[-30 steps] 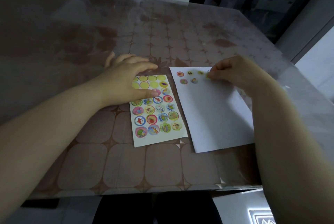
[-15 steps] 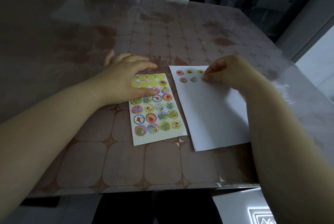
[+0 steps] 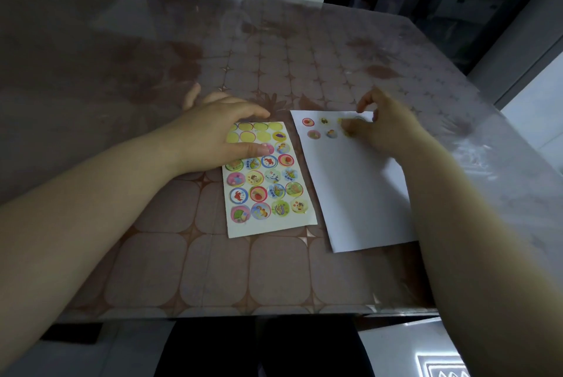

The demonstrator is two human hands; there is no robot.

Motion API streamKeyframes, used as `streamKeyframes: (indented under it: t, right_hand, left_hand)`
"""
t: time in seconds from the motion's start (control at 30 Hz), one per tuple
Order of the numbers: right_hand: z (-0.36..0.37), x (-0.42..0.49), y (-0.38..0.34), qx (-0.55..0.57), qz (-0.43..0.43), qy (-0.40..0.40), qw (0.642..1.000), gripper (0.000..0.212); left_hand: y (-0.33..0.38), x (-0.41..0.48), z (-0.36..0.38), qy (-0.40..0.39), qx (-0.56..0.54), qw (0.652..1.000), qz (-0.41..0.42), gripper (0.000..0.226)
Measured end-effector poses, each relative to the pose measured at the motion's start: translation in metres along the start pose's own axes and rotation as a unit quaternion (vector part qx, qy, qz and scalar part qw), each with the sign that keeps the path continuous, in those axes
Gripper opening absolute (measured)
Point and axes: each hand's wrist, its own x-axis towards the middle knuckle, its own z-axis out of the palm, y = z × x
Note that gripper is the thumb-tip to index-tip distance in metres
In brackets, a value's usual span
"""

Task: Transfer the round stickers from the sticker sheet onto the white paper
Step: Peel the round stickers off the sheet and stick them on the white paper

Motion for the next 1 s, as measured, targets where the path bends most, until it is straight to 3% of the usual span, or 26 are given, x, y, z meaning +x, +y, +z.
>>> streamKeyframes:
  t: [0.1,0.2,0.27,0.37,0.57,0.7,1.0]
  right_hand:
    - [0.011,-0.009,-0.022,0.074,-0.119,0.031,0.990,0.011]
    - [0.026,-0.017,-0.044,0.066,-0.212,-0.016,0.975,0.003]
    - [0.034,-0.019,-0.048,0.031,-0.243,-0.034,0.969,0.021]
    - [0.037,-0.020,-0.048,0.006,-0.250,-0.029,0.968,0.027]
    - [0.041,-0.020,-0.050,0.051,-0.230,-0.029,0.971,0.016]
    - [0.041,-0.019,-0.049,0.036,-0.216,-0.020,0.975,0.030]
    - [0.044,-0.019,-0.051,0.075,-0.186,-0.044,0.979,0.017]
  left_hand:
    - [0.001,0.000,-0.002,-0.002,-0.015,1.000,0.010,0.066]
    - [0.000,-0.001,-0.002,0.004,-0.014,1.000,0.028,0.079]
    - [-0.001,0.000,-0.001,0.005,-0.005,0.999,0.033,0.080]
    - [-0.003,0.000,0.000,0.001,0.003,0.999,0.036,0.081]
    - [-0.003,0.001,0.002,-0.005,0.016,0.999,0.039,0.080]
    - [-0.002,0.001,0.002,-0.013,0.017,0.999,0.030,0.069]
    - [-0.005,0.004,0.004,-0.039,0.023,0.998,0.040,0.084]
